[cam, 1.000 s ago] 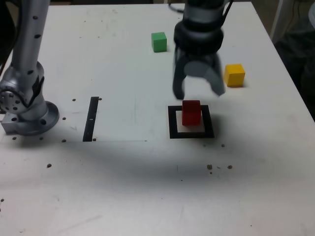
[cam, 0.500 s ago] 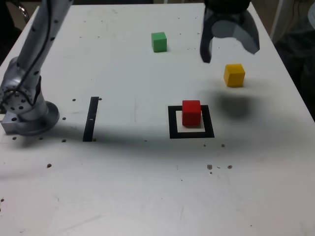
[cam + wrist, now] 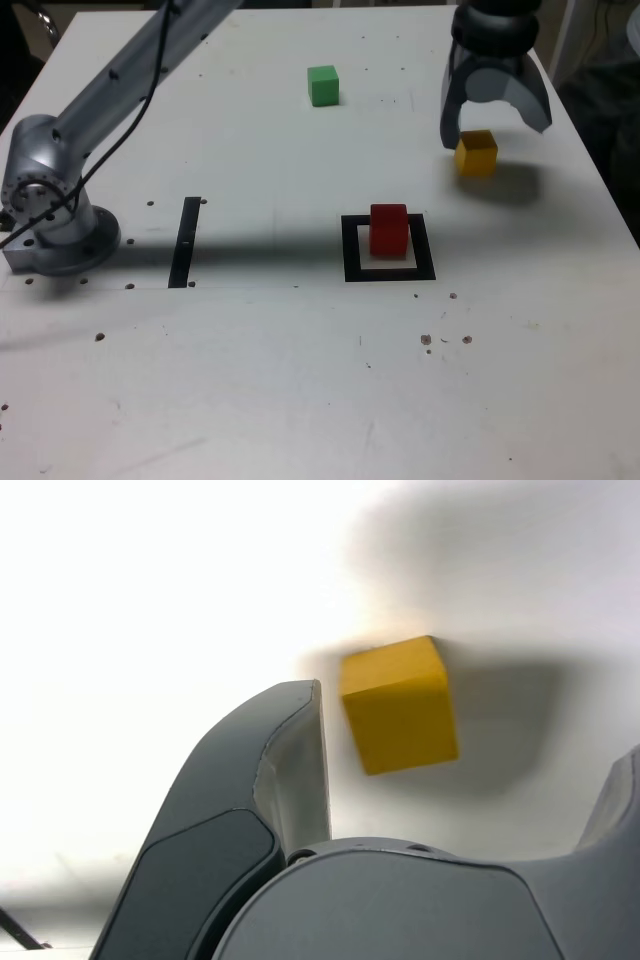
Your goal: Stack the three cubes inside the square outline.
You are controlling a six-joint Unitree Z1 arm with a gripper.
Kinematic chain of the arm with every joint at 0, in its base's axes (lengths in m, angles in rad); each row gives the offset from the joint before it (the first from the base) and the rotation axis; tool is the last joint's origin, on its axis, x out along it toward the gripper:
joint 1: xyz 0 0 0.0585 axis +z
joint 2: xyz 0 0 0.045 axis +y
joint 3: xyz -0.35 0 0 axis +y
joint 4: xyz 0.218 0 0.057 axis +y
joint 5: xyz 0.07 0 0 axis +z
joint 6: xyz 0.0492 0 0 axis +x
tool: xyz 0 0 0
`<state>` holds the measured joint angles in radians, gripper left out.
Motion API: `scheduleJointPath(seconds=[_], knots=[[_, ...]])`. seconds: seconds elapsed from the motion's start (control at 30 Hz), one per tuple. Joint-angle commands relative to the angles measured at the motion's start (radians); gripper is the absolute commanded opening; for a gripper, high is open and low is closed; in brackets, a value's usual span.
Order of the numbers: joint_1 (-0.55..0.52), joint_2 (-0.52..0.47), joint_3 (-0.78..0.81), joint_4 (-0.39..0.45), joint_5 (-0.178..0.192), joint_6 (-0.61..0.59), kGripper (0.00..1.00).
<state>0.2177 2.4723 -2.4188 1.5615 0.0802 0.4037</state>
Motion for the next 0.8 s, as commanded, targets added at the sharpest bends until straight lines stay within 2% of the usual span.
scheduleJointPath(seconds=[0.0, 0.3, 0.77], knots=[[0.004, 0.016, -0.019, 0.011, -0.006, 0.003, 0.98], [0.008, 0.072, -0.105, 0.044, -0.009, 0.006, 0.92], [0.009, 0.132, -0.145, 0.055, -0.04, 0.003, 0.86]])
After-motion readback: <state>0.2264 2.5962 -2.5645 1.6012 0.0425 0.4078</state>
